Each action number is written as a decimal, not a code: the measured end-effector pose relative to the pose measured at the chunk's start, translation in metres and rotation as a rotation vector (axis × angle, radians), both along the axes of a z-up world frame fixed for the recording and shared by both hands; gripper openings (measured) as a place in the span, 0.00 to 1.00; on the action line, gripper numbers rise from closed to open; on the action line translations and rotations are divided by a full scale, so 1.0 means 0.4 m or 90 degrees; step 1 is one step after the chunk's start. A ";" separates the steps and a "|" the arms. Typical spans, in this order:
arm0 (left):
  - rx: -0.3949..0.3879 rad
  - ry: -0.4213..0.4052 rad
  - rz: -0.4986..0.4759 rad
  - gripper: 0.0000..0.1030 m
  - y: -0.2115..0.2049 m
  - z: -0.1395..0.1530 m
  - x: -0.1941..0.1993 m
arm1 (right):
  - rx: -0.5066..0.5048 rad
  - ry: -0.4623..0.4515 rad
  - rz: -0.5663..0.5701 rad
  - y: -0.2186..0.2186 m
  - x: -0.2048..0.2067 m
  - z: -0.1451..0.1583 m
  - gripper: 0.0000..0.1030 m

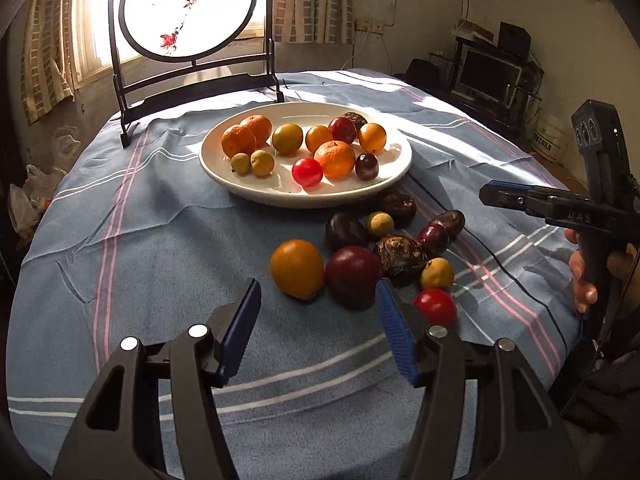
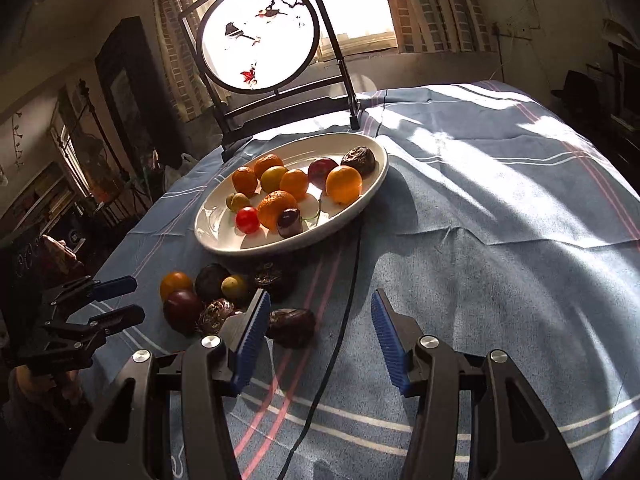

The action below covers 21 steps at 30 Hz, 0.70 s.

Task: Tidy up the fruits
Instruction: 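Place the yellow-brown fruit on the plate while the right tool releases the orange there, then grasp a large orange with the left tool while the right tool grasps a dark brown fruit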

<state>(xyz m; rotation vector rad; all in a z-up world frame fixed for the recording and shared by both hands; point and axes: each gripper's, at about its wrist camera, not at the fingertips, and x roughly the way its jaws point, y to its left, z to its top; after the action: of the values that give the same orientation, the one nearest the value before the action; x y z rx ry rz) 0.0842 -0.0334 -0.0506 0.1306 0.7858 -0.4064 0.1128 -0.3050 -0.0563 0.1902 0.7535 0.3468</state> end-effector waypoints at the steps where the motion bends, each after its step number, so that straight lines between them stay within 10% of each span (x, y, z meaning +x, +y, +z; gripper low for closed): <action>1: 0.008 0.004 0.004 0.52 0.002 -0.009 0.000 | 0.004 0.001 -0.003 -0.002 -0.001 -0.001 0.51; 21: 0.016 0.077 0.009 0.42 -0.014 -0.050 0.161 | 0.021 -0.009 0.006 -0.002 -0.006 -0.003 0.51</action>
<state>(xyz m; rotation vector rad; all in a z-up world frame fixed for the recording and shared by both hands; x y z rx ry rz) 0.1484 -0.0392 -0.0706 0.1251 0.9106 -0.3937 0.1104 -0.3059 -0.0574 0.2148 0.7350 0.3699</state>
